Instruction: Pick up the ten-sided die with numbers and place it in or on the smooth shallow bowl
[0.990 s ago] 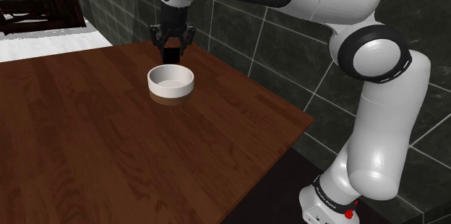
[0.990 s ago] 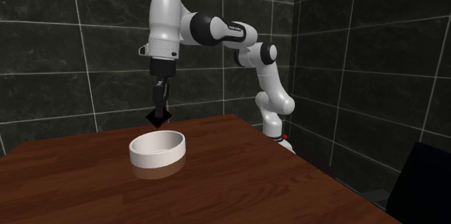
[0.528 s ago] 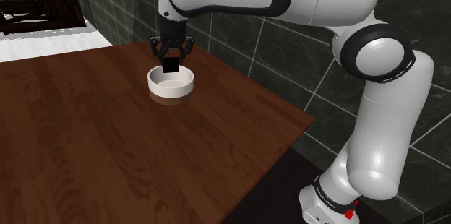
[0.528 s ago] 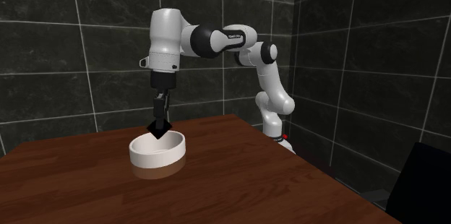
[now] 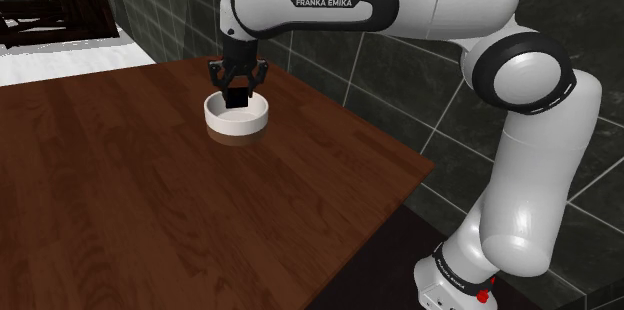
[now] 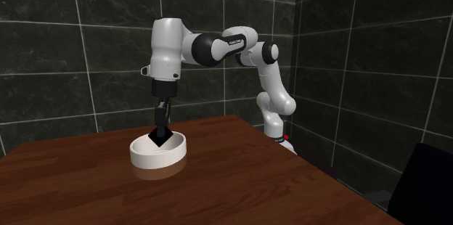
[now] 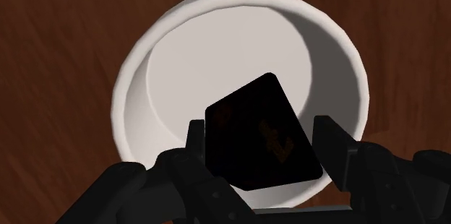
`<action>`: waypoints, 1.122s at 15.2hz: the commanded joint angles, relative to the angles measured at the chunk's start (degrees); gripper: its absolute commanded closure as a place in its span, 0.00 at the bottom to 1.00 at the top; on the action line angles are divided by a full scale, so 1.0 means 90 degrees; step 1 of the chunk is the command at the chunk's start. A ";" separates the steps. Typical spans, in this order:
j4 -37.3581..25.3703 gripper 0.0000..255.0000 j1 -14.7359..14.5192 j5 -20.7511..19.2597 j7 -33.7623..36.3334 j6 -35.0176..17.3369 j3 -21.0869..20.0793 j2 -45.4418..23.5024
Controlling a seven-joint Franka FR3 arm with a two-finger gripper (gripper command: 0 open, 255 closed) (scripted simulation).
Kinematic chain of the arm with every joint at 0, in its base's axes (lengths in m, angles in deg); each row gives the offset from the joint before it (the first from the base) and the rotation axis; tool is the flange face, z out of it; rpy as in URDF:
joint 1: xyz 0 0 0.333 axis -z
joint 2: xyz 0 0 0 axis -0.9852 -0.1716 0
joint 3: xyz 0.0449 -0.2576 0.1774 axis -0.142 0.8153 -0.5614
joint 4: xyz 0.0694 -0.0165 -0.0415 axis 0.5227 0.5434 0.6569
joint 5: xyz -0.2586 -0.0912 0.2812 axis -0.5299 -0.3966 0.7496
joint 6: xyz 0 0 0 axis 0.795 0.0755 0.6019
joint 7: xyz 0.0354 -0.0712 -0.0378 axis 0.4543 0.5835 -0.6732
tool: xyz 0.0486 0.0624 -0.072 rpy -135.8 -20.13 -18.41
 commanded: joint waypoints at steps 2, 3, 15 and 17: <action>0.0002 1.00 0.0000 0.0000 0.0001 -0.0004 0.0000 0.0000; 0.0002 1.00 0.0000 0.0000 0.0001 -0.0004 0.0000 0.0000; -0.0782 0.00 -0.0056 0.0012 -0.0028 0.0796 -0.0024 0.0018; -0.0782 0.00 -0.0056 0.0012 -0.0028 0.0796 -0.0024 0.0018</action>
